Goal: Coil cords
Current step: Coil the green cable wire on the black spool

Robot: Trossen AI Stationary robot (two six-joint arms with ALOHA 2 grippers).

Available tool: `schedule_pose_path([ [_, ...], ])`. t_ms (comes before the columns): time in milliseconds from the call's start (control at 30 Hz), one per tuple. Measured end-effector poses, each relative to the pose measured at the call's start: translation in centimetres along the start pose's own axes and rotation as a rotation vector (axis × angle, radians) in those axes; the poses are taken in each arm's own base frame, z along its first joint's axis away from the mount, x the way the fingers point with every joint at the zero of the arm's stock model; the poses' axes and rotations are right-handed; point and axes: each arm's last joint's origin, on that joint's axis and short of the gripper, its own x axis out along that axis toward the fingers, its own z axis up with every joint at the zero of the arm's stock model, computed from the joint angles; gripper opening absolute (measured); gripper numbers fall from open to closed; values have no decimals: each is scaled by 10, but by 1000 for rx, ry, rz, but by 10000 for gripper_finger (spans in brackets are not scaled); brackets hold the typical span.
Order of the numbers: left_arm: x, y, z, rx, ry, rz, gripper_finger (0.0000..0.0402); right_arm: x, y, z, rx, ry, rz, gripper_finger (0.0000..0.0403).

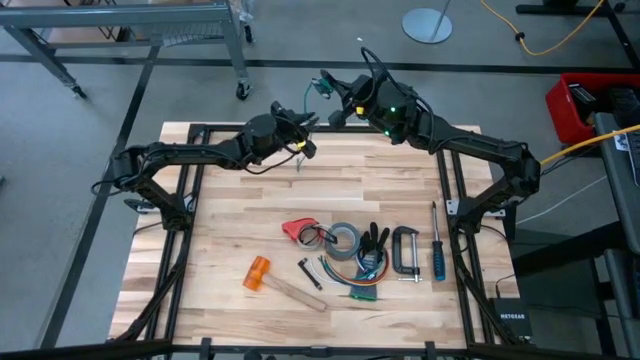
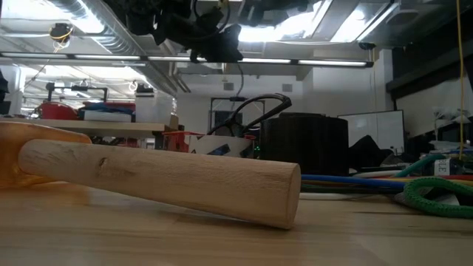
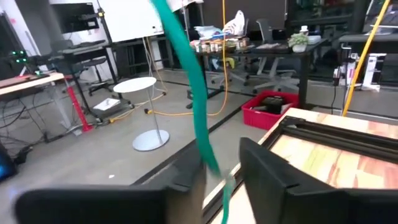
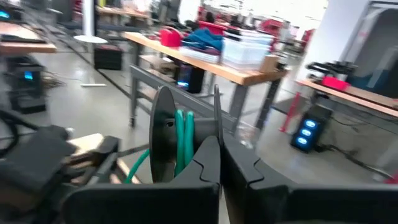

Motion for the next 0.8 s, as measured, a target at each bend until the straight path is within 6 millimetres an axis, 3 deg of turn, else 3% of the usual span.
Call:
schedule_pose_path([
  [233, 1, 4, -1, -71, 6, 11, 159, -25, -17, 14, 3, 14, -105, 1],
  [800, 21, -6, -10, -135, -179, 16, 164, -25, -17, 15, 9, 4, -69, 1],
])
